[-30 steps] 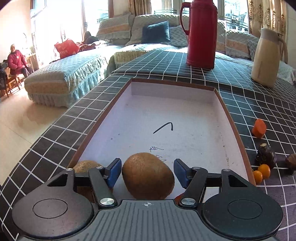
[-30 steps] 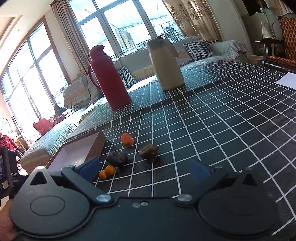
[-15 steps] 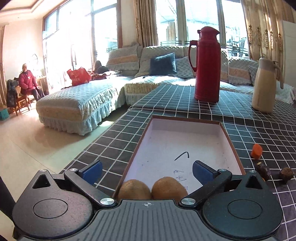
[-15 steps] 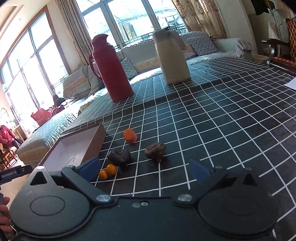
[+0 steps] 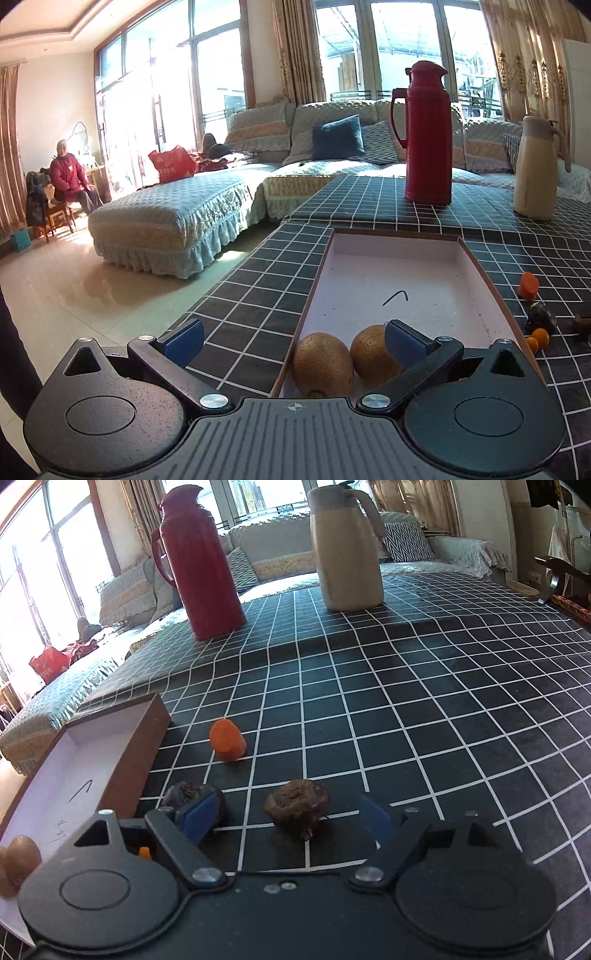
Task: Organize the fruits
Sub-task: 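Grasp a wrinkled brown date with the right gripper, then carry the date into the white tray and open the right gripper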
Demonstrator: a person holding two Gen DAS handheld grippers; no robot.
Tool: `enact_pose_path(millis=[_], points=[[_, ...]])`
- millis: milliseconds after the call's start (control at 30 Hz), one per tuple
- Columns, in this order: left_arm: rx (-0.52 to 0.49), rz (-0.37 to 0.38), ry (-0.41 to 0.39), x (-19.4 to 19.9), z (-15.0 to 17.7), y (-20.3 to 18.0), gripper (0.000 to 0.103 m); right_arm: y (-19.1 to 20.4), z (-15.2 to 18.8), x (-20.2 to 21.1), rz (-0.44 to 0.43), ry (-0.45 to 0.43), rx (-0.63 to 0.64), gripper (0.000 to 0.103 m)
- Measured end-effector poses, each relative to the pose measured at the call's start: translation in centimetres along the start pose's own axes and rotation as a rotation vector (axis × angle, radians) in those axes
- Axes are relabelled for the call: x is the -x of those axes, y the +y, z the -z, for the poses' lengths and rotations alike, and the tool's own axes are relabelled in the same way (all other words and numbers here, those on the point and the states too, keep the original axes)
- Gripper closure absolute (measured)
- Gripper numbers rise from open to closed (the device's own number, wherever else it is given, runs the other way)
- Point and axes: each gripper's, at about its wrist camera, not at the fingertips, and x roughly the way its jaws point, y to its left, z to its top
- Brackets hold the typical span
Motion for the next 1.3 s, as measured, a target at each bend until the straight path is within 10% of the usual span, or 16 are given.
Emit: enact_pose_path(millis=[300,633,1033,1300], points=[[0.002,0.009,-0.002,-0.5,-0.1,-0.1,0.0,0.7,0.4,-1.7,0.042,0.053,0.07,0.058],[0.044,-0.003,0.016,-0.7,0.2,0.8,0.0,1.1,0.4,-0.8,0.018,0.026,0.092,0.06],[0.061,-0.043,0.032,-1.4,0.5,1.2,0.0,7.7,0.9,4.3,-0.417,-0.085,0.229,0.06],[0.09,-0.067,0.059,-1.9,0.5,1.9,0.0,12.2,2.3,4.0,-0.51,-0.001,0.38,0.06]])
